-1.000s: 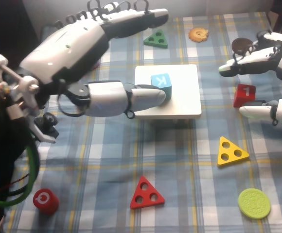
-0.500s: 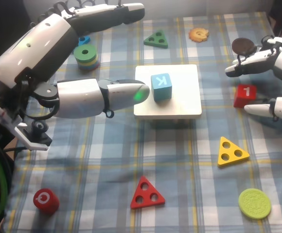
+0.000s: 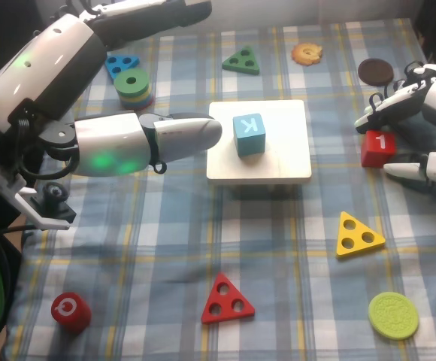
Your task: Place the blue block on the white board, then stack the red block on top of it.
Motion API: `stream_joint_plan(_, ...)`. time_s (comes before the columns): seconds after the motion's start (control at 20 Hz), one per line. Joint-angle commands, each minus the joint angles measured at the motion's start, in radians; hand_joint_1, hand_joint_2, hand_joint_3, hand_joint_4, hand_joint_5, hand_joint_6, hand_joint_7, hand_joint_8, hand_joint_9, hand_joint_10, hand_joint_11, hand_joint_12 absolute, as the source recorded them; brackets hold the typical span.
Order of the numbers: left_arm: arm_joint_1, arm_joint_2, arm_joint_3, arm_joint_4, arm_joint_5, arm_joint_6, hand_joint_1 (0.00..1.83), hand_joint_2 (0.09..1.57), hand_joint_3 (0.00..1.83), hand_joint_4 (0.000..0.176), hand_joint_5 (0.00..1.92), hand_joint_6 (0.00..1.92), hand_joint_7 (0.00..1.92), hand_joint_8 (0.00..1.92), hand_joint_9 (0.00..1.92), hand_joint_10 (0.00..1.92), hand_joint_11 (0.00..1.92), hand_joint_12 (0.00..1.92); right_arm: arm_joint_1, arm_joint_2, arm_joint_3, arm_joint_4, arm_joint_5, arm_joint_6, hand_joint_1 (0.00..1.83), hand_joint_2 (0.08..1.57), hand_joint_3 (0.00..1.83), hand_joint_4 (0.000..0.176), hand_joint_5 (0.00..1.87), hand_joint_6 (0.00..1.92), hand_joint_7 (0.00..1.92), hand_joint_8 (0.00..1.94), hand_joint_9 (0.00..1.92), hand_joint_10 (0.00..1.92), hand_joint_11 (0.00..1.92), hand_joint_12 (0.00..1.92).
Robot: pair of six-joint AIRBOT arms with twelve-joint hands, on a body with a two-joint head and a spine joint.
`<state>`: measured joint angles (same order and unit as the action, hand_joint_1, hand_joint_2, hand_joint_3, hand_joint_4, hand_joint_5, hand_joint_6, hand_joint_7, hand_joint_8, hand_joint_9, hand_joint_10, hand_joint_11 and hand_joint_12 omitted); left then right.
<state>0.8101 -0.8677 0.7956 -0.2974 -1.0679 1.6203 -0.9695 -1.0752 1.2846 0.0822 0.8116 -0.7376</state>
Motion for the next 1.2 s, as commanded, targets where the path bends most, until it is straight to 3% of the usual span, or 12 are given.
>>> stream_joint_plan(0.0, -0.006, 0.003, -0.004, 0.021, -0.124, -0.013, 0.78, 0.91, 0.0, 0.07, 0.5, 0.0, 0.43, 0.0, 0.33, 0.0, 0.0, 0.68, 0.016, -0.002, 0.004, 0.013, 0.115, 0.001, 1.02, 1.17, 0.0, 0.059, 0.86, 1.12, 0.81, 0.03, 0.82, 0.05, 0.32, 1.12)
stream_joint_plan(0.1, -0.004, 0.003, -0.004, 0.019, -0.124, -0.013, 0.79, 0.91, 0.0, 0.079, 0.5, 0.0, 0.42, 0.0, 0.32, 0.0, 0.0, 0.66, 0.017, -0.005, 0.004, 0.011, 0.115, 0.001, 1.03, 1.16, 0.0, 0.054, 0.87, 1.15, 0.82, 0.04, 0.84, 0.06, 0.33, 1.12)
stream_joint_plan(0.15, -0.003, 0.003, -0.003, 0.017, -0.124, -0.013, 0.79, 0.91, 0.0, 0.08, 0.5, 0.0, 0.42, 0.0, 0.33, 0.0, 0.0, 0.65, 0.018, -0.005, 0.004, 0.01, 0.116, 0.001, 1.03, 1.08, 0.0, 0.0, 0.73, 0.56, 0.81, 0.02, 0.83, 0.06, 0.32, 1.11)
stream_joint_plan(0.25, -0.003, 0.003, -0.003, 0.017, -0.124, -0.013, 0.79, 0.91, 0.0, 0.084, 0.5, 0.0, 0.42, 0.0, 0.33, 0.0, 0.0, 0.62, 0.018, -0.005, 0.004, 0.009, 0.116, 0.001, 1.01, 1.04, 0.0, 0.0, 0.8, 0.12, 0.78, 0.01, 0.79, 0.04, 0.31, 1.06)
stream_joint_plan(0.35, -0.002, 0.003, -0.003, 0.016, -0.124, -0.013, 0.79, 0.91, 0.0, 0.078, 0.5, 0.0, 0.43, 0.0, 0.33, 0.0, 0.0, 0.62, 0.018, -0.006, 0.005, 0.009, 0.116, 0.001, 0.98, 1.03, 0.0, 0.0, 0.81, 0.04, 0.77, 0.0, 0.78, 0.02, 0.29, 1.03)
stream_joint_plan(0.45, 0.0, 0.002, -0.003, 0.014, -0.124, -0.013, 0.79, 0.91, 0.0, 0.075, 0.5, 0.0, 0.43, 0.0, 0.33, 0.0, 0.0, 0.63, 0.021, -0.008, 0.005, 0.006, 0.116, 0.001, 0.98, 1.04, 0.0, 0.0, 0.85, 0.04, 0.78, 0.0, 0.78, 0.03, 0.3, 1.04)
stream_joint_plan(0.5, 0.001, 0.002, -0.003, 0.012, -0.124, -0.013, 0.79, 0.91, 0.0, 0.074, 0.5, 0.0, 0.43, 0.0, 0.33, 0.0, 0.0, 0.63, 0.026, -0.01, 0.005, 0.003, 0.116, 0.001, 1.05, 1.13, 0.0, 0.019, 0.95, 0.79, 0.82, 0.02, 0.82, 0.04, 0.28, 1.13)
stream_joint_plan(0.55, 0.003, 0.002, -0.003, 0.009, -0.125, -0.013, 0.79, 0.91, 0.0, 0.071, 0.5, 0.0, 0.43, 0.0, 0.33, 0.0, 0.0, 0.63, 0.032, -0.011, 0.005, -0.001, 0.116, 0.001, 1.08, 1.13, 0.0, 0.0, 0.95, 0.98, 0.86, 0.04, 0.85, 0.08, 0.32, 1.22)
stream_joint_plan(0.7, 0.009, 0.003, -0.003, 0.006, -0.13, -0.014, 0.8, 0.92, 0.0, 0.071, 0.5, 0.0, 0.42, 0.0, 0.33, 0.01, 0.0, 0.59, 0.058, -0.012, 0.006, -0.026, 0.116, 0.001, 1.09, 1.12, 0.0, 0.0, 0.96, 1.01, 0.84, 0.19, 0.59, 0.83, 0.34, 1.4)
stream_joint_plan(0.75, 0.01, 0.003, -0.003, 0.005, -0.131, -0.015, 0.8, 0.92, 0.0, 0.072, 0.5, 0.0, 0.42, 0.0, 0.33, 0.01, 0.0, 0.59, 0.069, -0.012, 0.006, -0.039, 0.116, 0.001, 1.08, 1.13, 0.0, 0.002, 0.96, 1.02, 0.76, 0.36, 0.53, 0.96, 0.33, 1.43)
stream_joint_plan(0.9, 0.016, 0.006, -0.003, 0.002, -0.136, -0.018, 0.8, 0.91, 0.0, 0.073, 0.5, 0.0, 0.43, 0.0, 0.33, 0.01, 0.0, 0.59, 0.112, -0.011, 0.014, -0.102, 0.119, 0.045, 1.07, 1.13, 0.0, 0.0, 0.95, 1.03, 0.65, 0.57, 0.51, 0.86, 0.28, 1.32)
stream_joint_plan(1.15, 0.036, 0.035, -0.005, 0.001, -0.139, -0.036, 0.78, 0.91, 0.0, 0.057, 0.53, 0.0, 0.44, 0.0, 0.33, 0.0, 0.0, 0.81, 0.252, -0.011, 0.043, -0.297, 0.135, 0.18, 1.12, 1.14, 0.0, 0.0, 0.94, 1.04, 0.74, 0.39, 0.63, 0.53, 0.25, 1.17)
